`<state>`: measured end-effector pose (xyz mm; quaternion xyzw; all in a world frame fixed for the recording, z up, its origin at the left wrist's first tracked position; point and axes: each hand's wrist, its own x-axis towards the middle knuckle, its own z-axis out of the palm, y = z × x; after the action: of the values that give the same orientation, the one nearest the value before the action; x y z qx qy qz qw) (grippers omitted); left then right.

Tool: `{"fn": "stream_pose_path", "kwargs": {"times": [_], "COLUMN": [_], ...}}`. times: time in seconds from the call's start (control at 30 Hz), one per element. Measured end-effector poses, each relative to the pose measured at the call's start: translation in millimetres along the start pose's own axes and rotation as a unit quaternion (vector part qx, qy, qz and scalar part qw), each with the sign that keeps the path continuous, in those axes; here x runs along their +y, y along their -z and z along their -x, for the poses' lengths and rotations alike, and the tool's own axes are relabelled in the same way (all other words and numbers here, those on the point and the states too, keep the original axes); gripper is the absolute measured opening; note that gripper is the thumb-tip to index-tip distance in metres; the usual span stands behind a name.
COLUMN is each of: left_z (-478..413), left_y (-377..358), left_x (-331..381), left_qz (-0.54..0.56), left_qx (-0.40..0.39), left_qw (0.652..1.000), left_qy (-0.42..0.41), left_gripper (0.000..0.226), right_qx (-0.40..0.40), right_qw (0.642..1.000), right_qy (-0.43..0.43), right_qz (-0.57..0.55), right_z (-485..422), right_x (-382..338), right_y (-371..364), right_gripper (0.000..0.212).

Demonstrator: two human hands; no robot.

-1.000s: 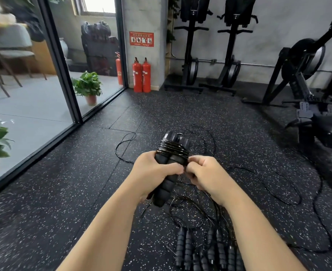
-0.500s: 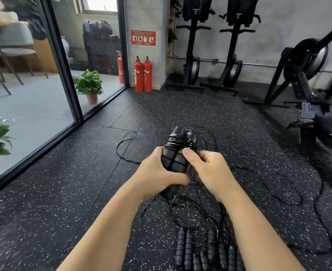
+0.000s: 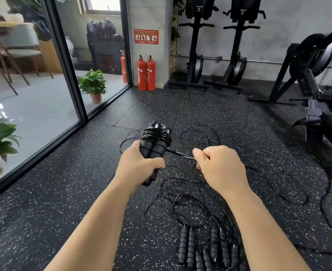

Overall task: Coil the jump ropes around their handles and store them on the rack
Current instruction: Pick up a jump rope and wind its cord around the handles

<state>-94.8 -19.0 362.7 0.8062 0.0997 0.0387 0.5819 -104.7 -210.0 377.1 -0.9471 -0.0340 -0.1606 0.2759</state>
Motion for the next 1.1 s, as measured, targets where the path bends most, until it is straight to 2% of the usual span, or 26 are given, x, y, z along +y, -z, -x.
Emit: {"fn": "stream_pose_path", "kwargs": {"times": [0.07, 0.13, 0.23, 0.4, 0.53, 0.6, 0.67, 0.8, 0.87, 1.1], "left_z": [-1, 1, 8, 23, 27, 30, 33, 35, 36, 37], "left_y": [-1, -5, -11, -29, -38, -40, -43, -43, -43, -44], "left_x": [-2, 0, 6, 14, 19, 21, 22, 23, 21, 21], "left_qz": [-0.092, -0.219, -0.355, -0.523, -0.567, -0.575, -0.574, -0.542, -0.532, -0.558], "left_qx": [0.009, 0.031, 0.056, 0.011, -0.064, -0.102, -0.135, -0.179, -0.195, -0.210], "left_qw": [0.996, 0.975, 0.931, 0.829, 0.778, 0.759, 0.746, 0.743, 0.741, 0.734], "left_qy": [-0.011, -0.029, -0.067, -0.195, -0.264, -0.287, -0.310, -0.349, -0.361, -0.327], "left_gripper": [0.047, 0.044, 0.038, 0.032, 0.047, 0.055, 0.055, 0.028, 0.028, 0.037], "right_qx": [0.023, 0.033, 0.035, 0.081, 0.088, 0.050, 0.000, -0.058, -0.088, -0.094], "right_qw": [0.998, 0.995, 0.988, 0.969, 0.966, 0.968, 0.976, 0.987, 0.987, 0.983], "right_qy": [0.043, 0.080, 0.124, 0.177, 0.178, 0.175, 0.159, 0.135, 0.125, 0.155], "right_qz": [0.027, 0.045, 0.082, 0.151, 0.168, 0.175, 0.146, 0.070, 0.041, -0.012], "right_z": [2, 5, 6, 6, 1, -2, -4, -6, -6, -5], "right_x": [-7, -14, -19, -22, -10, -1, 3, 7, 9, 4], "right_y": [3, 7, 9, 11, 12, 11, 12, 17, 17, 15], "right_gripper": [0.051, 0.053, 0.054, 0.059, 0.064, 0.063, 0.060, 0.062, 0.061, 0.059]}}
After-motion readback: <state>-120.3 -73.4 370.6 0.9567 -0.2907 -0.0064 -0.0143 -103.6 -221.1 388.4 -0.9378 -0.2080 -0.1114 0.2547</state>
